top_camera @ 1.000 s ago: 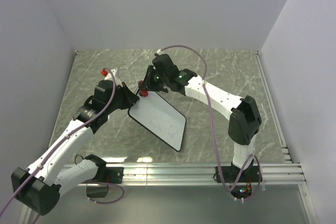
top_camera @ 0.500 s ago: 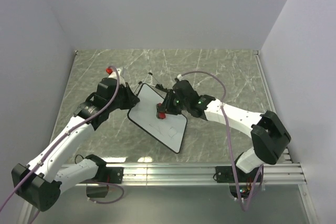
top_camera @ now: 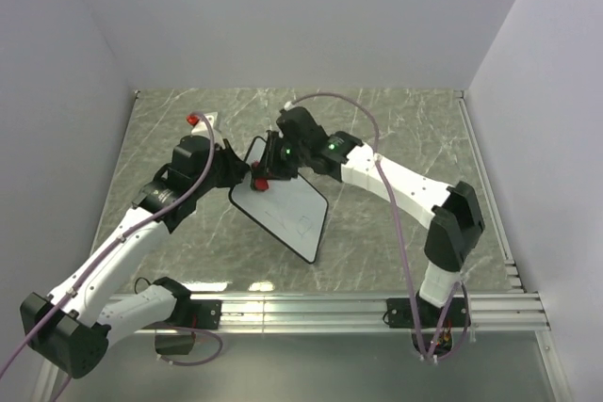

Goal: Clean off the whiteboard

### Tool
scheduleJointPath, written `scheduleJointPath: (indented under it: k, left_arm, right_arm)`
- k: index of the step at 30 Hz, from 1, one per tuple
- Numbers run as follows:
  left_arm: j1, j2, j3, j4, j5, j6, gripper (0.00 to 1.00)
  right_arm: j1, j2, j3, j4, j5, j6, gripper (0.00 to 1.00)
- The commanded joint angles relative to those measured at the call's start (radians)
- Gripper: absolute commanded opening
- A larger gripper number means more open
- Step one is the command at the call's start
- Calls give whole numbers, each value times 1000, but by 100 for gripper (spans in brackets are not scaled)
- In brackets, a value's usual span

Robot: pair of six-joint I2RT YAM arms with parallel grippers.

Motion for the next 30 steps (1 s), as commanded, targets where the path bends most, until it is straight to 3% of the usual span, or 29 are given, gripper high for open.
scheduleJointPath:
  k: [1,8,12,16,20,26,30]
  left_arm:
    - [-38,19,59,225,68,-4,0]
    - [-38,77,94,261,44,12,0]
    - [-38,117,156,257,46,26,0]
    - [-38,130,187,239,46,34,0]
    - [-38,133,190,208,44,48,0]
    - [-38,111,156,197,46,48,0]
    - [-38,104,136,202,46,39,0]
  right_arm:
    - [89,-48,-127,-60,-82,35,0]
    - [197,-226,-510,54,-70,115,0]
    - [169,-241,-766,184,-82,134,0]
    - [70,-203,-869,269,-125,128,0]
    - [74,-233,-736,165,-93,74,0]
    - [77,-345,-315,-69,18,46,0]
    - [50,-319,-230,-97,81,34,0]
